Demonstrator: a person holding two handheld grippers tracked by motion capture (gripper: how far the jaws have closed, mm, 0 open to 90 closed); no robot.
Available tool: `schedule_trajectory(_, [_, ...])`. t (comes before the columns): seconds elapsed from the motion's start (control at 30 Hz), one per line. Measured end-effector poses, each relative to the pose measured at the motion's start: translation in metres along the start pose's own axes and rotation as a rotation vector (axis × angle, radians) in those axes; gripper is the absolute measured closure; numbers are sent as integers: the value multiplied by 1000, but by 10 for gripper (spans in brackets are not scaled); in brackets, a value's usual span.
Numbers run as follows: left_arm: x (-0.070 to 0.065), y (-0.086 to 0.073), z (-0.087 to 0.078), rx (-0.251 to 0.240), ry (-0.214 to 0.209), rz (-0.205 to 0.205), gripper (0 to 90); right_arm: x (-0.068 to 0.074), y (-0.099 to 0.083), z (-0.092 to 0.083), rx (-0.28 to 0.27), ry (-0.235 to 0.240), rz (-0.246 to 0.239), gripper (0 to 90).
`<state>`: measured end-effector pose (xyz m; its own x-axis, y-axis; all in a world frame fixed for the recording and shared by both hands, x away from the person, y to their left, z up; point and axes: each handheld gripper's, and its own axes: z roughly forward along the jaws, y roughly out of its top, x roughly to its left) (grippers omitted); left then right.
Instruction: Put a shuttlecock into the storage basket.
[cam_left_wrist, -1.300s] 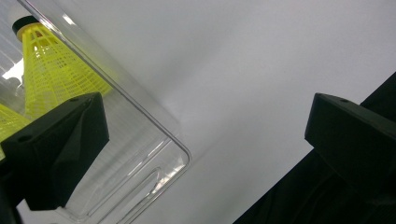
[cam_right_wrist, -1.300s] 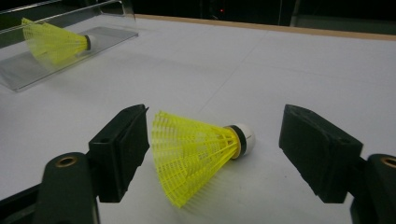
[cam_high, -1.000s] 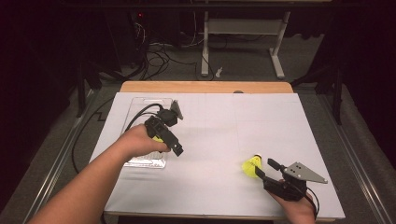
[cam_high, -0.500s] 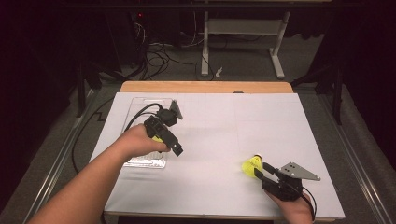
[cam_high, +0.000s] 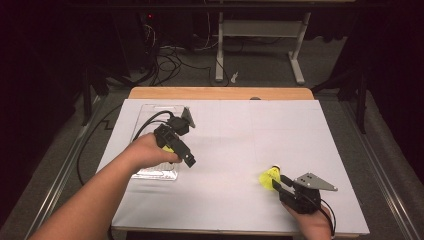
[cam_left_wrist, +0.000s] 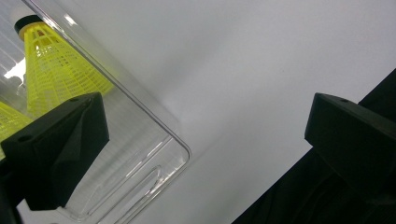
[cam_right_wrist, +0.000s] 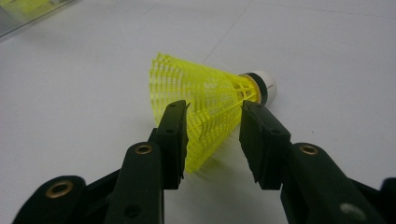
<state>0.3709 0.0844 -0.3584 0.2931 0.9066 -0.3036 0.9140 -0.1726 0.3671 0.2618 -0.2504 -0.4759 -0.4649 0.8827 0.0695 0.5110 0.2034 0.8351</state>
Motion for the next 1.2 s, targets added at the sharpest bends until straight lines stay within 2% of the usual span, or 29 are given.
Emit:
schedule_trajectory(0.47, [1, -1, -4, -2, 3, 6, 9, 3, 2, 0, 0, -25, -4, 745])
schedule_trajectory(0.87, [1, -2, -1, 1, 2, 7, 9, 2, 3, -2, 2, -61, 5, 888])
schedule_trajectory(1.2, [1, -4, 3, 7, 0, 7, 10, 3, 5, -5, -14, -71, 8, 900])
